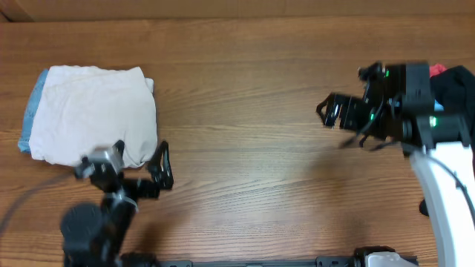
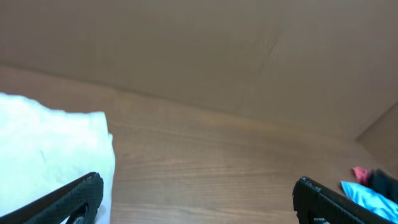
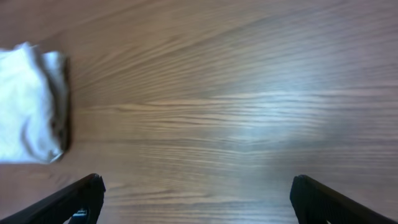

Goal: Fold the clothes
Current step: 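Reach the right gripper to the clothes pile and grasp the black shirt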

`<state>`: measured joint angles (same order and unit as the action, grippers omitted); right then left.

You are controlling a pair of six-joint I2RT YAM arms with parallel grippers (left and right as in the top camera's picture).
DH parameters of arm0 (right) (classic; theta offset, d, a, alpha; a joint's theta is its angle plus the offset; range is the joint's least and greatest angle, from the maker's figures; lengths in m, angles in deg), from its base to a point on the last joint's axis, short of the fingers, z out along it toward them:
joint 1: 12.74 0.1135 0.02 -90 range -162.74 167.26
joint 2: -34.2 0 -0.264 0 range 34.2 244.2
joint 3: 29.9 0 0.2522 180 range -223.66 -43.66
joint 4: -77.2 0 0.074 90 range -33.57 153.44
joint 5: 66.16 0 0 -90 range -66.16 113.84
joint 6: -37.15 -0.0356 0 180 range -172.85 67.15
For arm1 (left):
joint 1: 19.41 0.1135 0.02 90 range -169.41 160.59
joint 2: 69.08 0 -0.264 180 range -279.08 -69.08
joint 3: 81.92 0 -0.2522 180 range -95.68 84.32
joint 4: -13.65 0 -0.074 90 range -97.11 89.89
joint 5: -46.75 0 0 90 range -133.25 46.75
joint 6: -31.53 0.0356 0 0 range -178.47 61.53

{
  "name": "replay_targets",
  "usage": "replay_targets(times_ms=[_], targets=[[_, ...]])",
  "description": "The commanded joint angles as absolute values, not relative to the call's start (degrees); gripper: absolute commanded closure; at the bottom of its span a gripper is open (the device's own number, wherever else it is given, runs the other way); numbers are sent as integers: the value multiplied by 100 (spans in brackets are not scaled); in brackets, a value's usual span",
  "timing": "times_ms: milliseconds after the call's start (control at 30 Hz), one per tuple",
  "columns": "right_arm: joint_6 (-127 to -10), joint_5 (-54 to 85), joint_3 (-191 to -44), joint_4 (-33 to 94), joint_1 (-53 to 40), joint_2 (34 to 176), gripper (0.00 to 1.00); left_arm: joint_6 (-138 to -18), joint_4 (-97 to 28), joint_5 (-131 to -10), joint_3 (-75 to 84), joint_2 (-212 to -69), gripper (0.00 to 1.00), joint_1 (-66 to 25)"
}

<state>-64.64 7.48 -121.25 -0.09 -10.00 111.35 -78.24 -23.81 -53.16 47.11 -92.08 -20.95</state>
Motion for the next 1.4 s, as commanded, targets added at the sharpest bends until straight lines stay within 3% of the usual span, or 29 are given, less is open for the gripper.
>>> replay_targets(times_ms=[0, 200, 333, 400, 567, 800, 967, 1133, 1267, 1333, 1367], targets=[[-7172, 1961, -13023, -306, -1595, 11668, 0, -7588, -3008, -5688, 3071, -10789, 0, -2132], [-7799, 2271, -13742, -42, -3516, 12413, 0, -7518, -4958, -7010, -281, -13757, 0, -2132], [-7898, 2269, -13742, 795, -4606, 13102, 9, -7518, -5963, -7600, -2050, -15293, 0, -2137], [-8088, 2267, -13742, 1197, -4899, 13506, 14, -7525, -5898, -7764, -2281, -15741, 0, -2137], [-8094, 2269, -13742, 2048, -5277, 14405, 17, -7758, -6309, -8422, -2277, -16406, 0, -2137], [-7659, 2278, -13742, 2944, -5387, 15137, 12, -7726, -7194, -8448, -2277, -16756, 0, -2137], [-7535, 2636, -13738, 2970, -5446, 15412, 15, -7730, -7377, -8357, -2277, -16756, 0, -2137], [-7537, 2912, -13738, 2928, -5446, 15475, 24, -7730, -7371, -8326, -2277, -16756, 0, -2137], [-7539, 3122, -13738, 2780, -5496, 15475, 39, -7730, -7364, -8326, -2277, -16756, 0, -2137], [-7535, 3113, -13738, 2756, -5531, 15475, 57, -7730, -7377, -8328, -2277, -16756, 0, -2137], [-7535, 3111, -13740, 2714, -5531, 15475, 74, -7728, -7380, -8326, -2277, -16756, 0, -2137]])
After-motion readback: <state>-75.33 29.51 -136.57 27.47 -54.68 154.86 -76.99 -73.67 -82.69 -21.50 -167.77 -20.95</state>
